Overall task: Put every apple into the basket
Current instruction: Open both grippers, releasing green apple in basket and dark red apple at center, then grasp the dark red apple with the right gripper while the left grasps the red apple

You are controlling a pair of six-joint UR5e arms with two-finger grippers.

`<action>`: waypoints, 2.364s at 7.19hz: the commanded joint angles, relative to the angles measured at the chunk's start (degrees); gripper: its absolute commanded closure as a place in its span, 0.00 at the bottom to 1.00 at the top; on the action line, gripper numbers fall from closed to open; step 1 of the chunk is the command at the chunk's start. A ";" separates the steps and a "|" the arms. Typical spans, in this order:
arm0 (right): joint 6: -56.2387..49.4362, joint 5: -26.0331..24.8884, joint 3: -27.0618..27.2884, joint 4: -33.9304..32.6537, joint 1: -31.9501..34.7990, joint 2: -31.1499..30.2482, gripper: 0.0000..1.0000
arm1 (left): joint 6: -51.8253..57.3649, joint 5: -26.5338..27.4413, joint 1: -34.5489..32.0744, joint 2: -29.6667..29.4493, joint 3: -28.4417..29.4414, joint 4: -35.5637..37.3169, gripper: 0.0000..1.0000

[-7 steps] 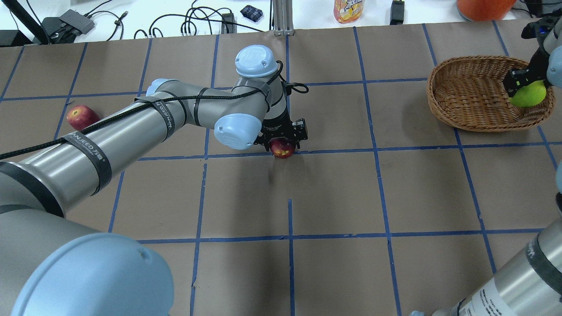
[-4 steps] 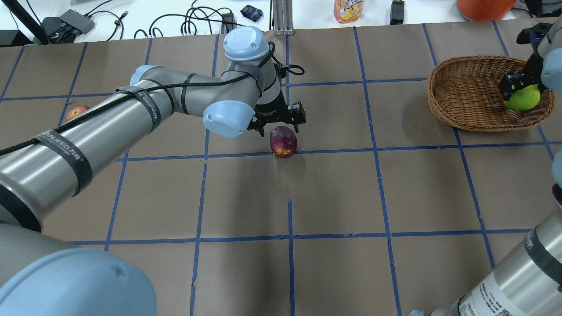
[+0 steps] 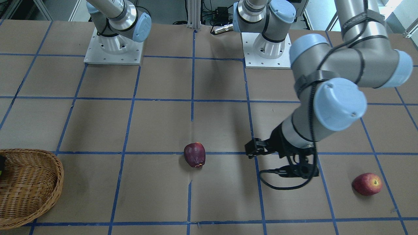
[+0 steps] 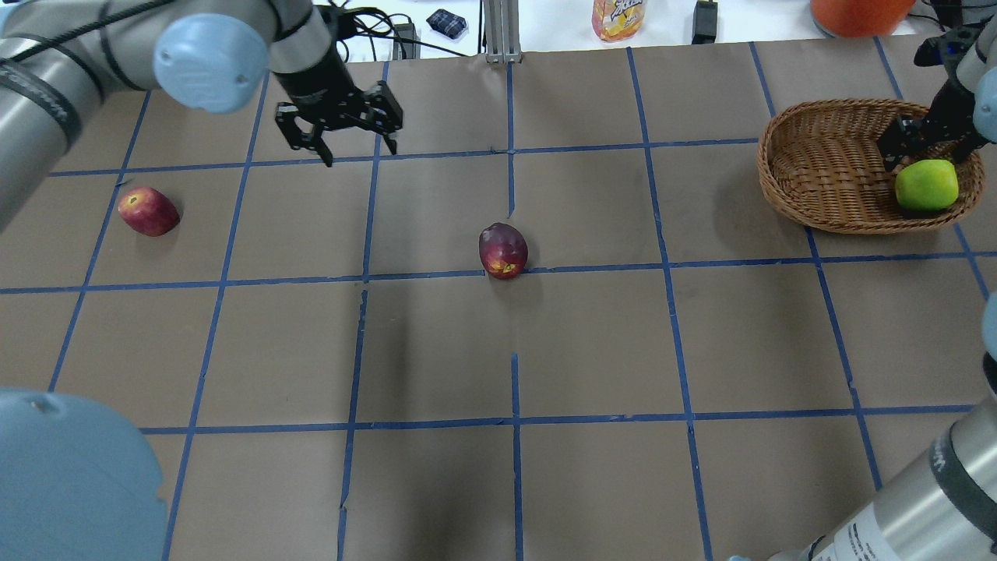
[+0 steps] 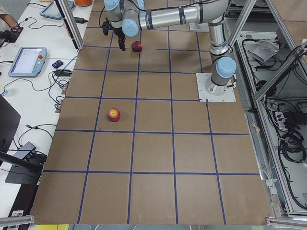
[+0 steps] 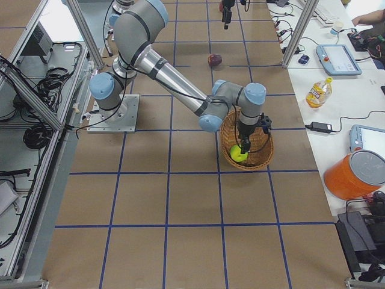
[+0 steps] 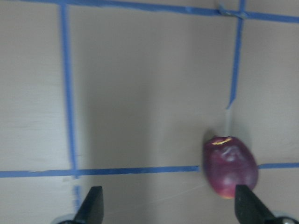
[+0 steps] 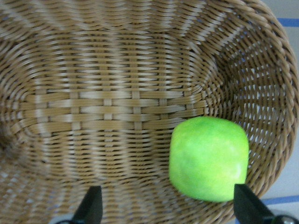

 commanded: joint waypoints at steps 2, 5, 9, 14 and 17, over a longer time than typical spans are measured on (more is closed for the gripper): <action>12.37 4.08 0.90 15.32 16.50 -10.27 0.00 | 16.51 8.42 12.51 -2.98 1.50 1.72 0.00; 24.15 13.96 0.81 14.13 31.82 -8.87 0.00 | 28.65 13.10 19.11 -5.96 1.15 6.36 0.00; 40.08 13.94 0.90 2.02 43.98 2.36 0.00 | 32.78 13.89 21.58 -9.40 1.33 7.88 0.00; 38.60 14.11 0.90 -0.90 45.22 7.21 0.00 | 41.41 13.54 25.88 -16.60 1.32 20.62 0.00; 39.47 14.12 0.99 -6.00 45.75 10.73 0.02 | 41.15 8.02 26.16 -17.49 0.98 20.01 0.00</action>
